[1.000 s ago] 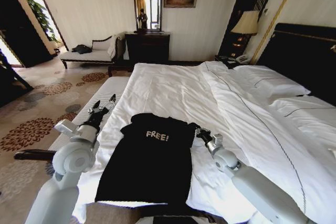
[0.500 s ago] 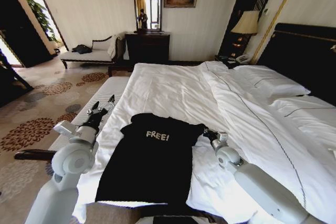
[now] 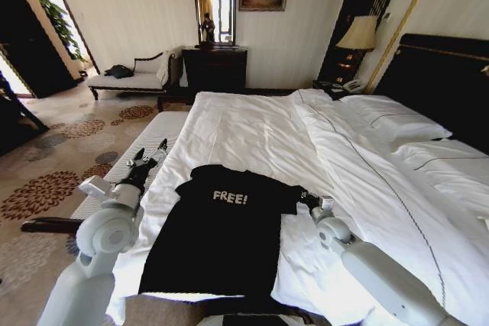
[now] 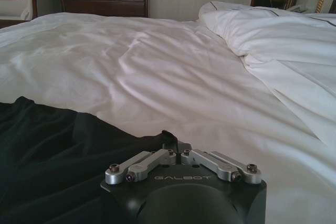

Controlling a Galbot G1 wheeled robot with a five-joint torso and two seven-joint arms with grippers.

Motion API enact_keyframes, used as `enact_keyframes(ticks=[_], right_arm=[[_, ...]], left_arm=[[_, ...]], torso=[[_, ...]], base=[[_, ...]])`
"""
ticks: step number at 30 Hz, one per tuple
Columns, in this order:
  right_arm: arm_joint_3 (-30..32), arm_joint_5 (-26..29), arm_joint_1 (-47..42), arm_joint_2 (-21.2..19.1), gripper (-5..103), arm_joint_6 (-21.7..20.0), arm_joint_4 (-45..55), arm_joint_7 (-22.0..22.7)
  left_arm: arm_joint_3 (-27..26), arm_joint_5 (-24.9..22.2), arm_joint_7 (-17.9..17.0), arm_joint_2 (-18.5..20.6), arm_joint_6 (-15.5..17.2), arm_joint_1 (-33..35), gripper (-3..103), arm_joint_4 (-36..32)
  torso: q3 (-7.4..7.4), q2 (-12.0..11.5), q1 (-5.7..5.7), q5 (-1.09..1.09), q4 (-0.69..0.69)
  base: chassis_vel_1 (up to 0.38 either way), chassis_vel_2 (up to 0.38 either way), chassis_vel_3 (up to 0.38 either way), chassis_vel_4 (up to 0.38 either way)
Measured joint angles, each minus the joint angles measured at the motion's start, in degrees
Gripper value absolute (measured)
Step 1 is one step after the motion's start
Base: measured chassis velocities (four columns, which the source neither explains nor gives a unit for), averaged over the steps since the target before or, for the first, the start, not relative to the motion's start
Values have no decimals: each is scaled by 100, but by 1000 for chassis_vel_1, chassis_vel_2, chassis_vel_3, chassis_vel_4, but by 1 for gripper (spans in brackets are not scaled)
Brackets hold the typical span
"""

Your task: Fold the clothes on the bed.

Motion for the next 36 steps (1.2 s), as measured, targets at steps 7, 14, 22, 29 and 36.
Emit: enact_keyframes(ticks=[7,14,22,29,36], right_arm=[[10,-33,-52,37,0,-41,1,196],[413,-235,-197,56,27,143,270,256],[1196,798,-1332,138,59,288,1559,325],[1083,1942,-1623,631,81,97,1716,407],[1111,2579,-1645,1045,100,64,1682,612]], left_arm=[[-1,3,-13,15,-3,8,100,20],[-2,76,-15,23,-43,17,100,183],[-25,-401,-64,-59,-94,-30,100,-69],[-268,-1713,80,-66,-173,-331,100,-654],[-376,-1664,80,8,-156,-236,100,-770]], torso=[[0,0,0,0,1],[0,-1,0,0,0],[0,0,-1,-1,-3],[0,1,-1,1,1],[0,1,-1,-1,2]], base=[[0,0,0,0],[0,0,0,0],[0,0,0,0],[0,0,0,0],[0,0,0,0]])
